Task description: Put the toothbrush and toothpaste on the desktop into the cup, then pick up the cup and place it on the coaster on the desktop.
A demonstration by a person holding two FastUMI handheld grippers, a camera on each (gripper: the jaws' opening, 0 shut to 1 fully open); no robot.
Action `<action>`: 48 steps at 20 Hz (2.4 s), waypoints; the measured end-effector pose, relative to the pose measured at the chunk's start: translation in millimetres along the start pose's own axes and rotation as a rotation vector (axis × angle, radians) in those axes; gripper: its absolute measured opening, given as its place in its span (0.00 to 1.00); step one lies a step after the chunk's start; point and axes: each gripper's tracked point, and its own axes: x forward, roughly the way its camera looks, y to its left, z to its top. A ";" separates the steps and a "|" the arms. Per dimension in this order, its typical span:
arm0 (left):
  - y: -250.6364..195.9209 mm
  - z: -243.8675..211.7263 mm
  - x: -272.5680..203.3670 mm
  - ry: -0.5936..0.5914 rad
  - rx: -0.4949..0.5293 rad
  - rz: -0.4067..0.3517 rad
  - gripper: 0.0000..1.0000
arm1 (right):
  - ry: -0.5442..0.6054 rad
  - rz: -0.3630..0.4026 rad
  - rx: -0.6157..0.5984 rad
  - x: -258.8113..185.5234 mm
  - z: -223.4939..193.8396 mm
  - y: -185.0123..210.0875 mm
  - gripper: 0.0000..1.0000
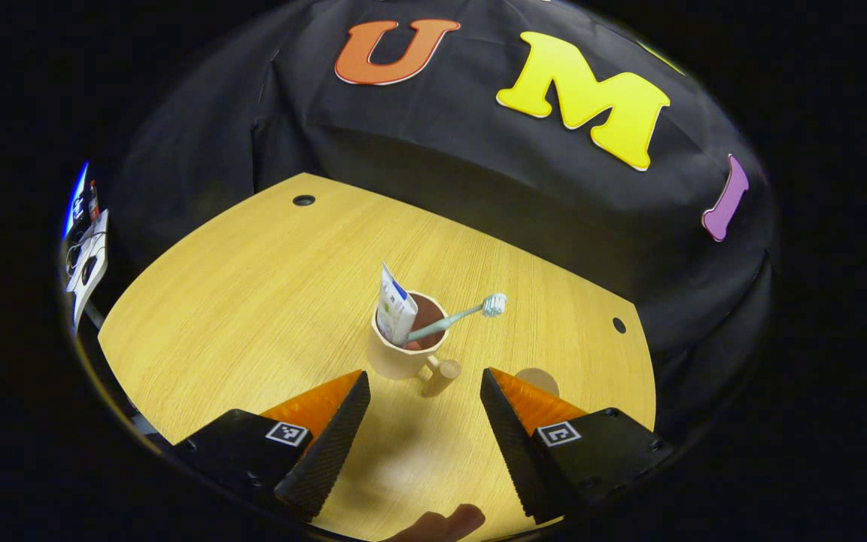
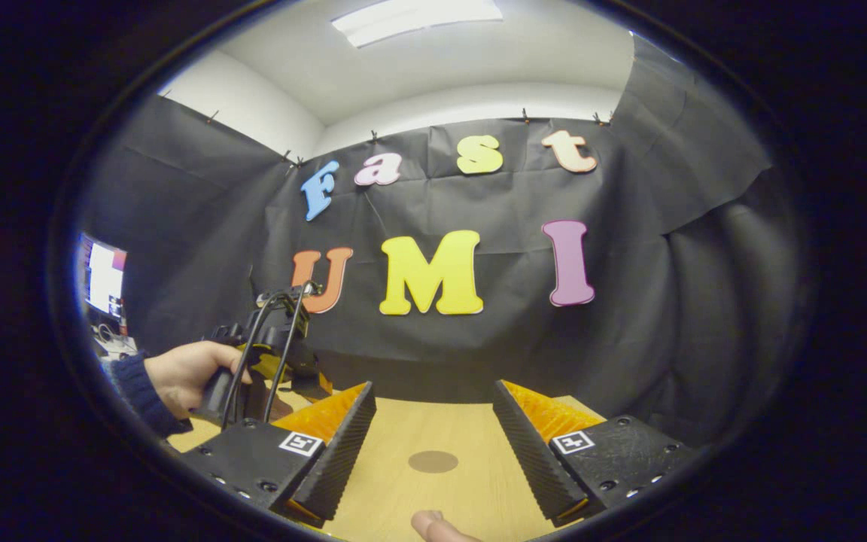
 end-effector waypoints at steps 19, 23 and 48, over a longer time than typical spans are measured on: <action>-34.7 -9.2 43.8 0.338 -0.220 0.277 0.92 | -0.066 -0.075 0.161 -2.2 27.5 -86.5 0.94; -20.2 -7.5 60.8 0.323 -0.247 0.315 0.89 | -0.075 -0.068 0.166 -1.2 30.6 -88.2 0.97; 3.1 -42.3 108.5 0.429 -0.273 0.318 0.30 | -0.057 -0.057 0.280 4.8 25.2 -103.0 0.97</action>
